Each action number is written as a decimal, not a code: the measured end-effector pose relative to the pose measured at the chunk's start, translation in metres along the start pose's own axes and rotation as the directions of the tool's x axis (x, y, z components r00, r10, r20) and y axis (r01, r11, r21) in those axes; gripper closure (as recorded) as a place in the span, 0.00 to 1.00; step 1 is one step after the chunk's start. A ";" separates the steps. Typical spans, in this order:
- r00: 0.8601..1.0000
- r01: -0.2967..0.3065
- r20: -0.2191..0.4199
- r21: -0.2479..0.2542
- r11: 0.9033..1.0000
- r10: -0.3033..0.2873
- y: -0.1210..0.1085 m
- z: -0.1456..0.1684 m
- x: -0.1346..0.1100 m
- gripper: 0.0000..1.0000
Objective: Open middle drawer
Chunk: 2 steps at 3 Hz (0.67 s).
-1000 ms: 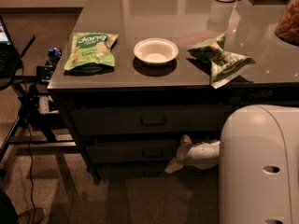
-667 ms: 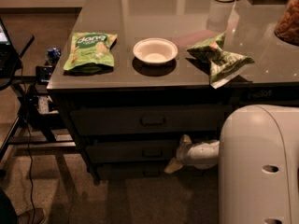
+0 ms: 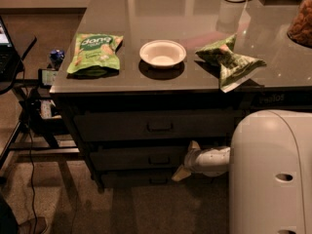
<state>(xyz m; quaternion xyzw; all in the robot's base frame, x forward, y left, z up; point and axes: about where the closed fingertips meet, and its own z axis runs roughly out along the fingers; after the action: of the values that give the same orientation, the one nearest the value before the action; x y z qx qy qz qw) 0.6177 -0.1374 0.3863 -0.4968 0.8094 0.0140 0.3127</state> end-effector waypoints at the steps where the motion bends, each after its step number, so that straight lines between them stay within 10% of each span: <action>1: 1.000 0.000 0.000 0.000 1.000 0.000 0.000 0.000 0.000 0.00; 2: 1.000 0.006 -0.008 -0.009 1.000 -0.006 0.003 0.000 0.002 0.00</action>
Offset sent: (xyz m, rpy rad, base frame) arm -0.0149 -0.0050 -0.0186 -0.0321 0.0467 0.0344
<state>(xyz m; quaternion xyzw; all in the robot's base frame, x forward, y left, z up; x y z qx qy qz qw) 0.6146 -0.1375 0.3845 -0.5006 0.8091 0.0151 0.3073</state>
